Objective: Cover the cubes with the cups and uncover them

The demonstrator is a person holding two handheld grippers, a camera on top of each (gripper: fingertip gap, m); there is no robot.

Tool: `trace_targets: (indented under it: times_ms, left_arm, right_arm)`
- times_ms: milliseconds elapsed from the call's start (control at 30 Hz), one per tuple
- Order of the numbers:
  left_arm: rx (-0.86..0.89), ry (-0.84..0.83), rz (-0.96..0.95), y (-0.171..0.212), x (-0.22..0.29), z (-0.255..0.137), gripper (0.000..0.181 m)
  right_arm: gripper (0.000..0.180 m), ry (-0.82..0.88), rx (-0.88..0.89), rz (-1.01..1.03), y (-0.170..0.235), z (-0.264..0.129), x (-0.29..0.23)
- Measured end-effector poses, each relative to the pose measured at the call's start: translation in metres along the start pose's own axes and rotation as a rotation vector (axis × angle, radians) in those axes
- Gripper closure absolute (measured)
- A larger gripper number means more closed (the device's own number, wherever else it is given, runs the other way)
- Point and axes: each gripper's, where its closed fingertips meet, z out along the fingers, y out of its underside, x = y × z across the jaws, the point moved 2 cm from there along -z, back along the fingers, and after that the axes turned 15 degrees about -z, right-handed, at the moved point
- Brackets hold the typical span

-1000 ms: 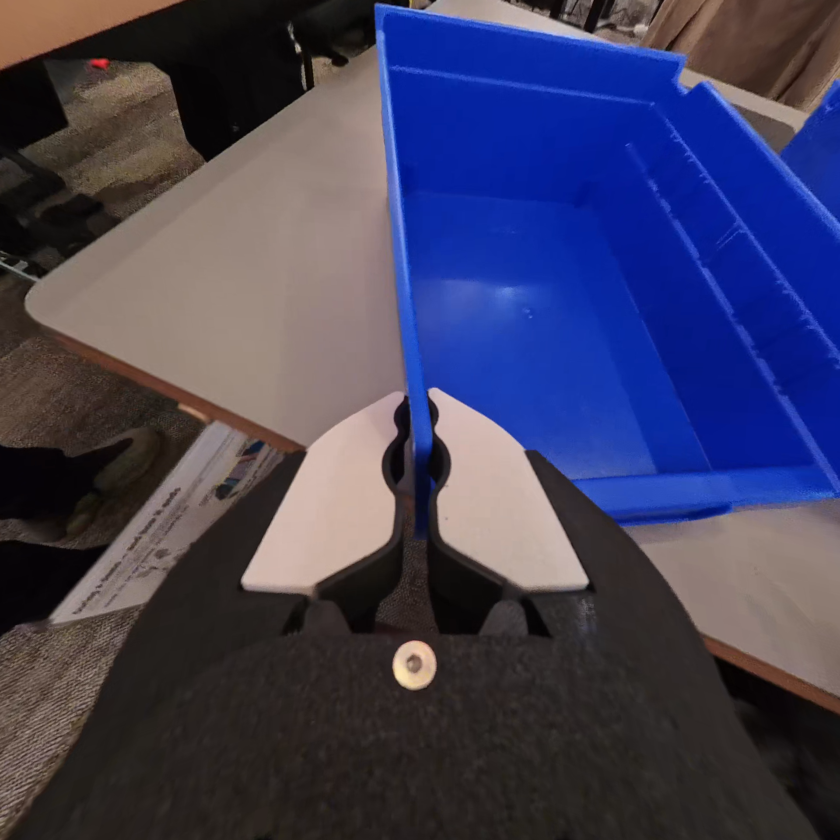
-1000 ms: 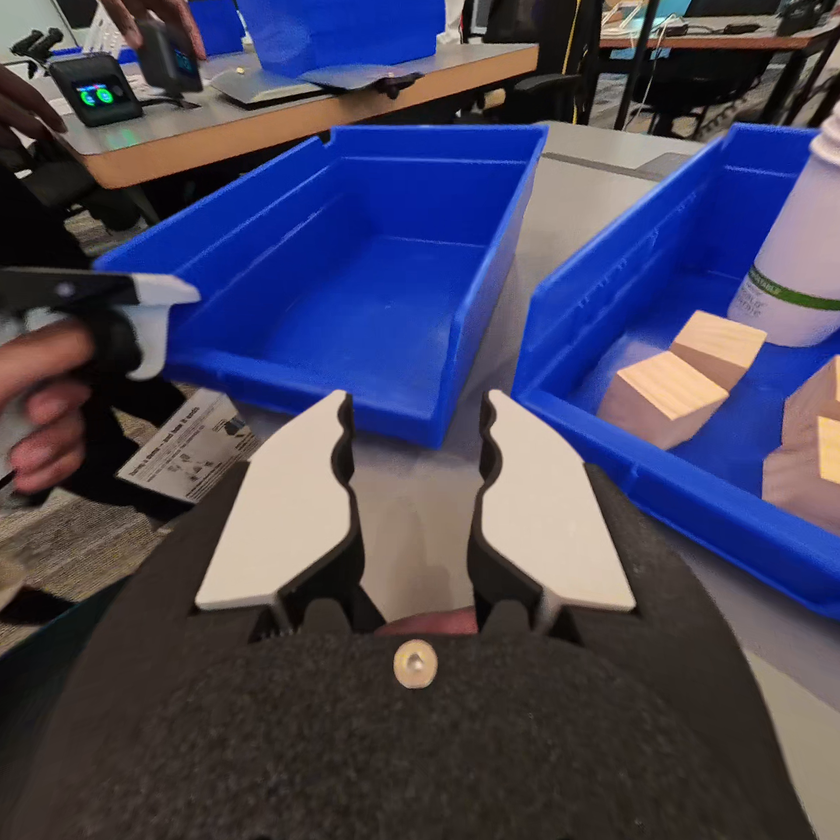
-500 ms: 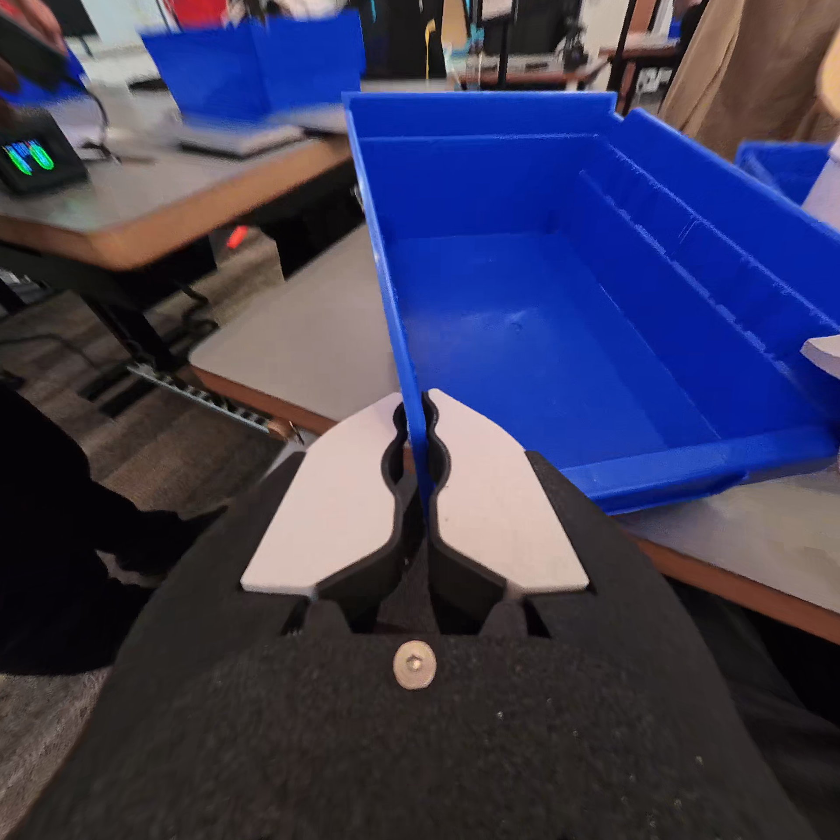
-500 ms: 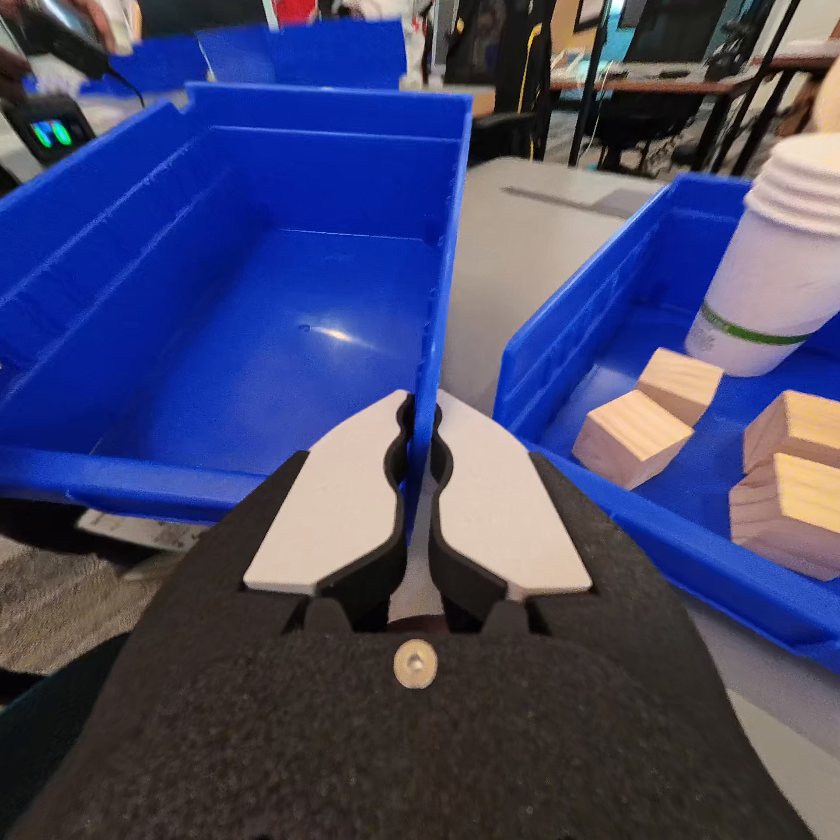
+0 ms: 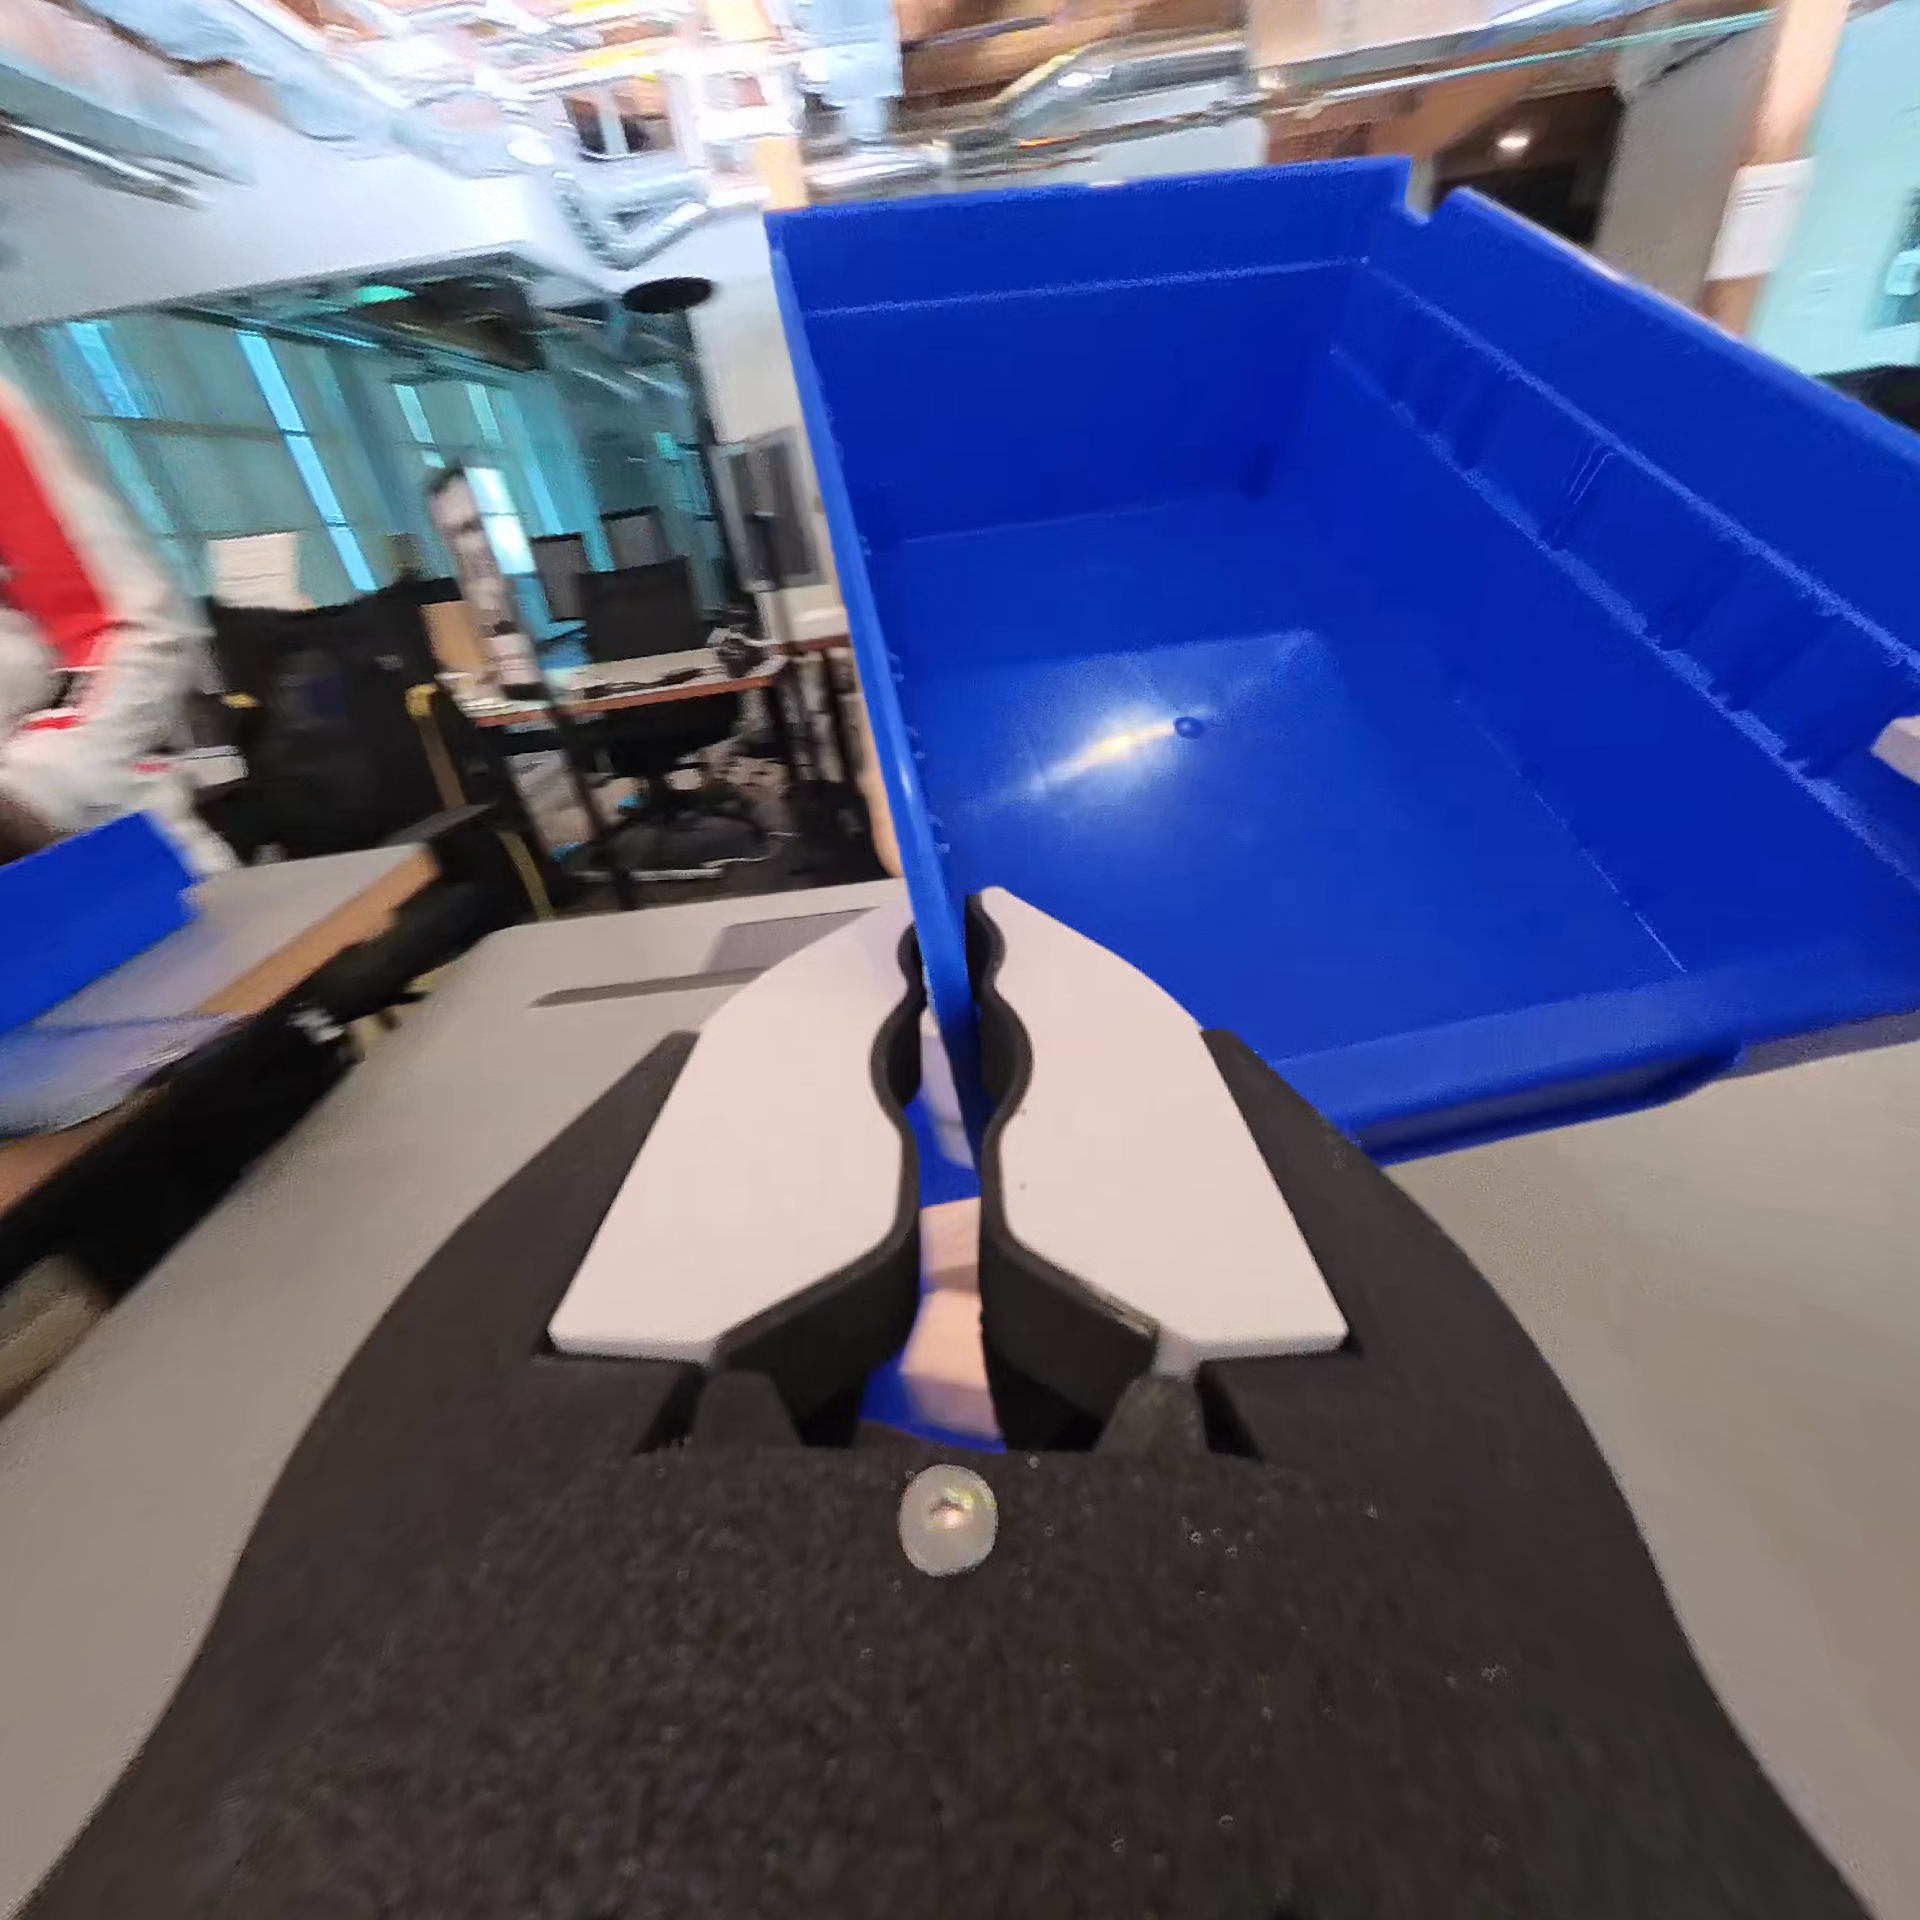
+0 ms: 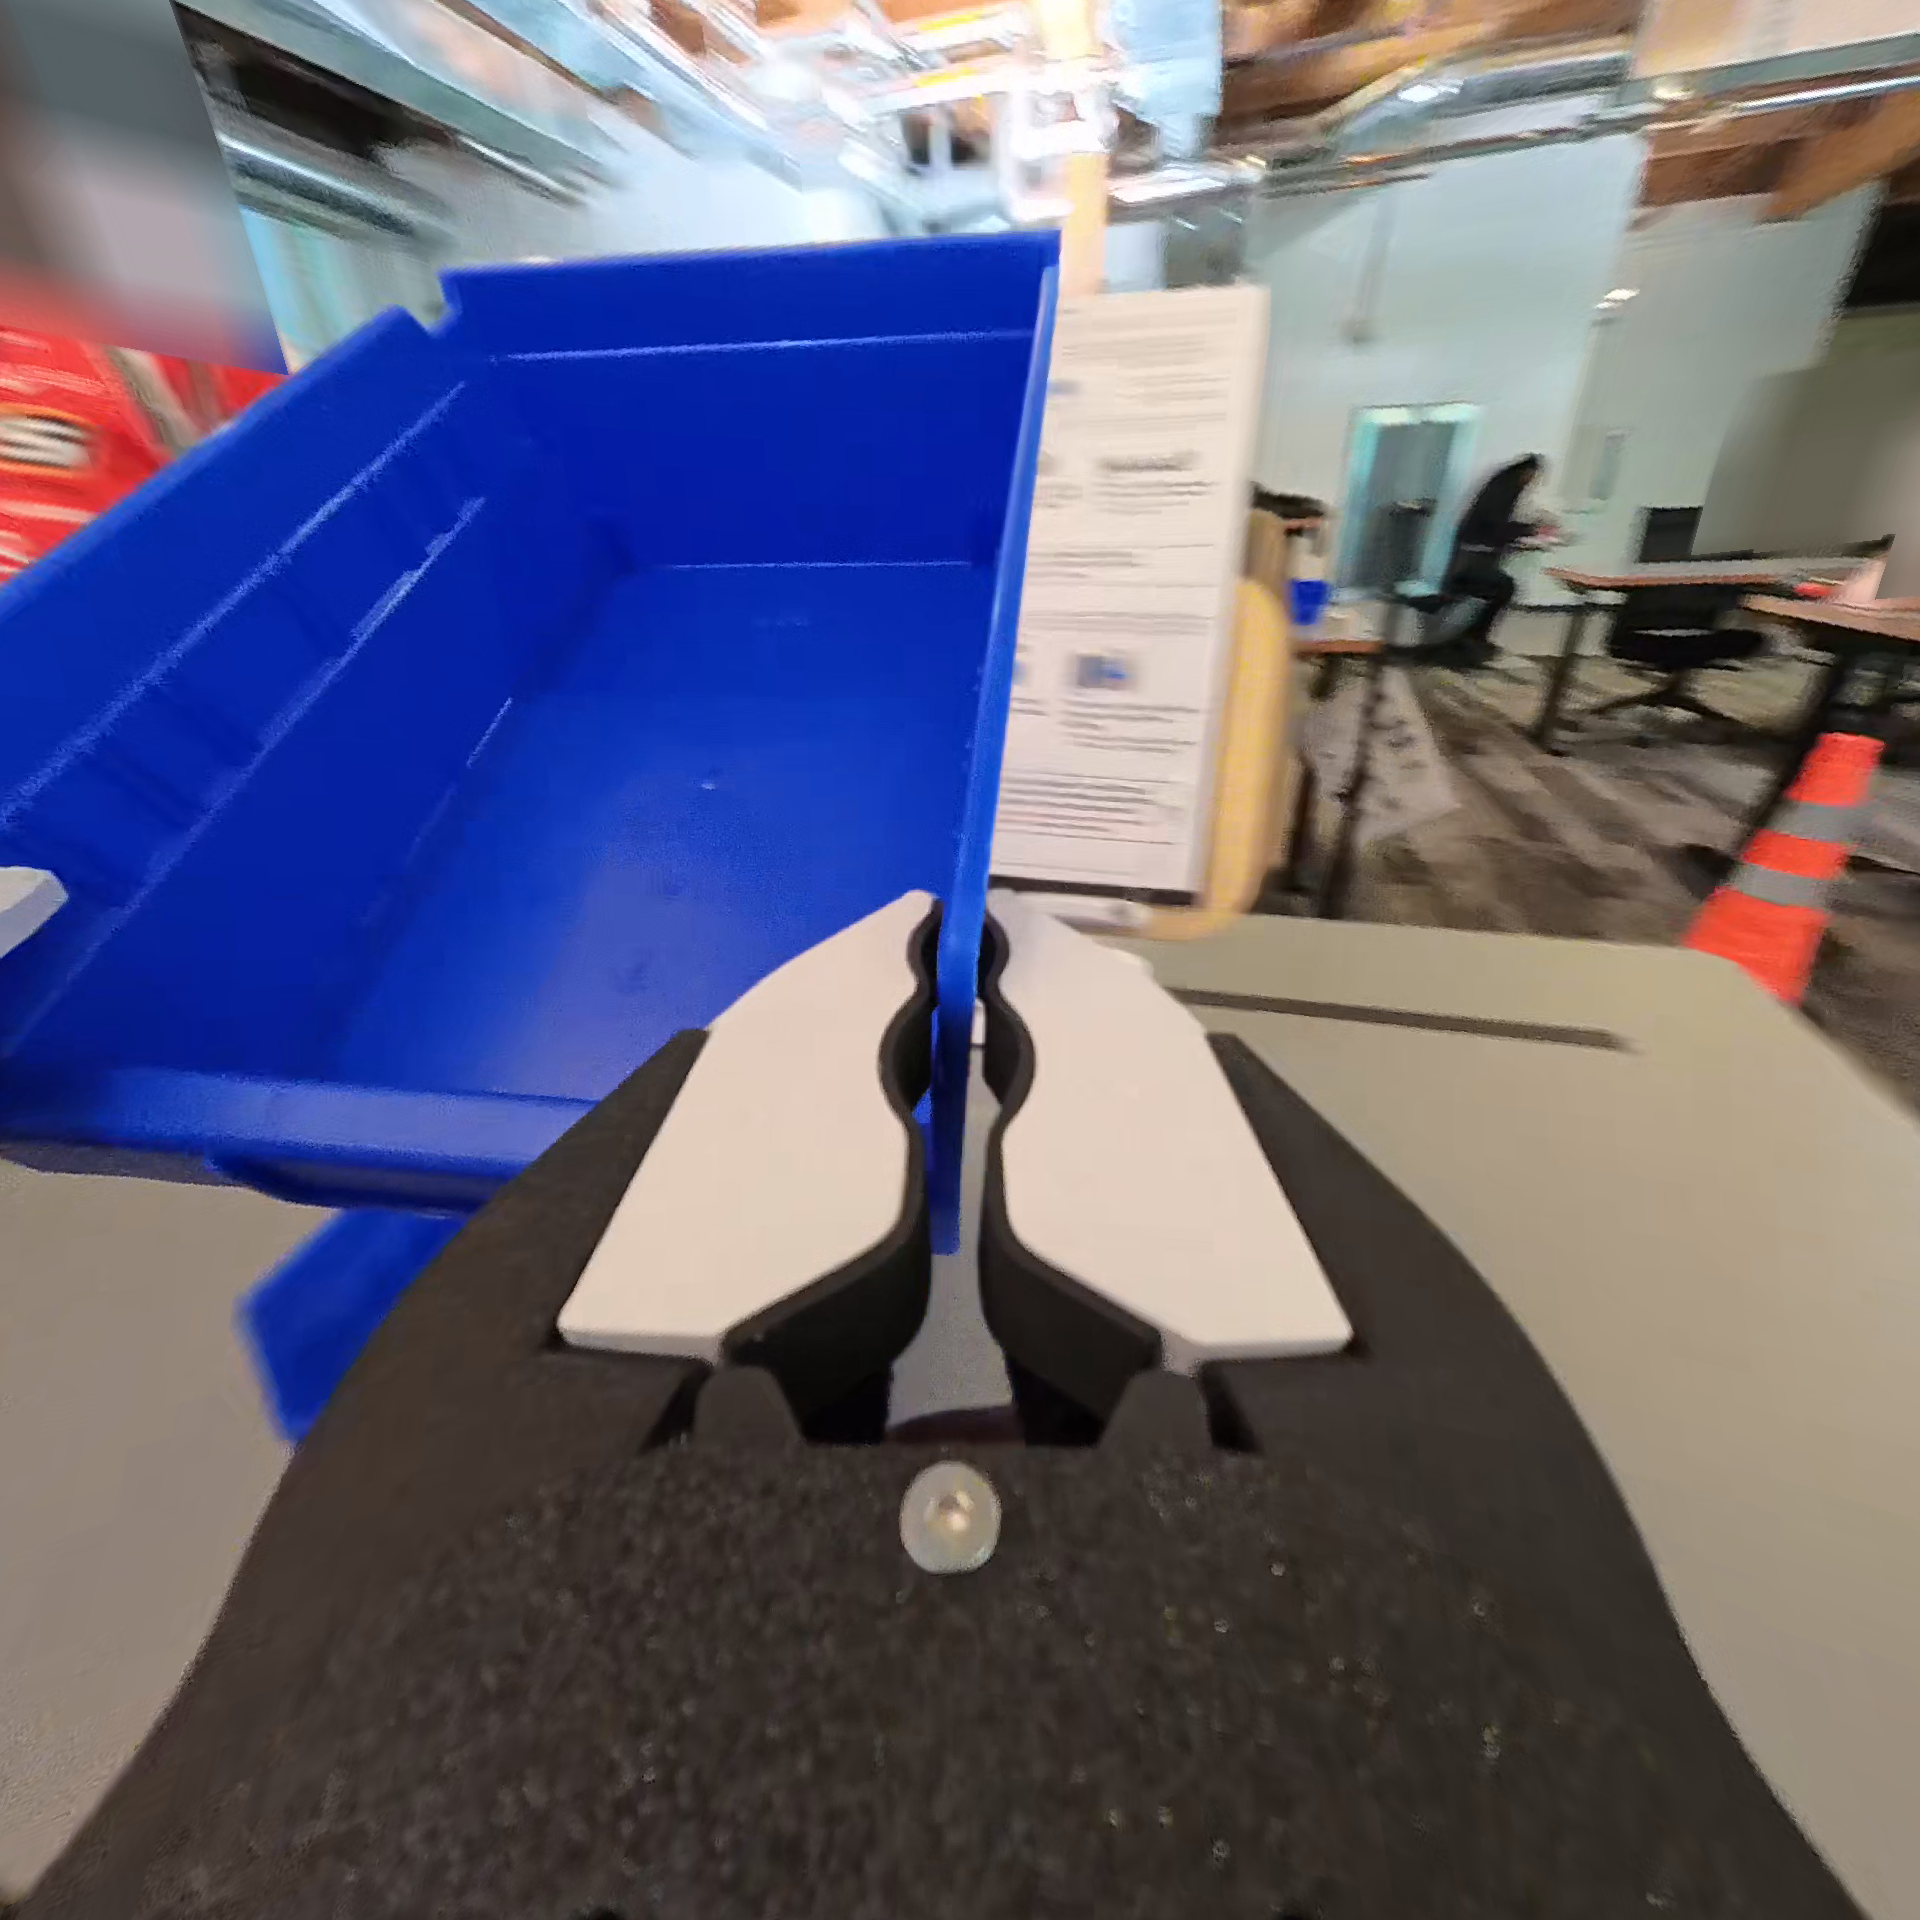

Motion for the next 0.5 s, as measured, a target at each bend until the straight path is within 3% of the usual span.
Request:
trace_targets:
  times_ms: [100, 267, 500]
  left_arm:
    - [-0.086, 0.121, -0.055, 0.029, 0.076, 0.042, 0.176]
    - [-0.281, 0.242, -0.123, 0.117, 0.185, 0.085, 0.177]
    - [-0.515, 0.257, -0.107, 0.228, 0.265, 0.112, 0.176]
  right_arm:
    - [0.176, 0.122, -0.119, -0.005, 0.034, -0.012, 0.077]
    - [0.176, 0.264, -0.331, 0.004, 0.119, -0.039, 0.174]
    - [0.176, 0.169, -0.579, 0.089, 0.241, -0.039, 0.248]
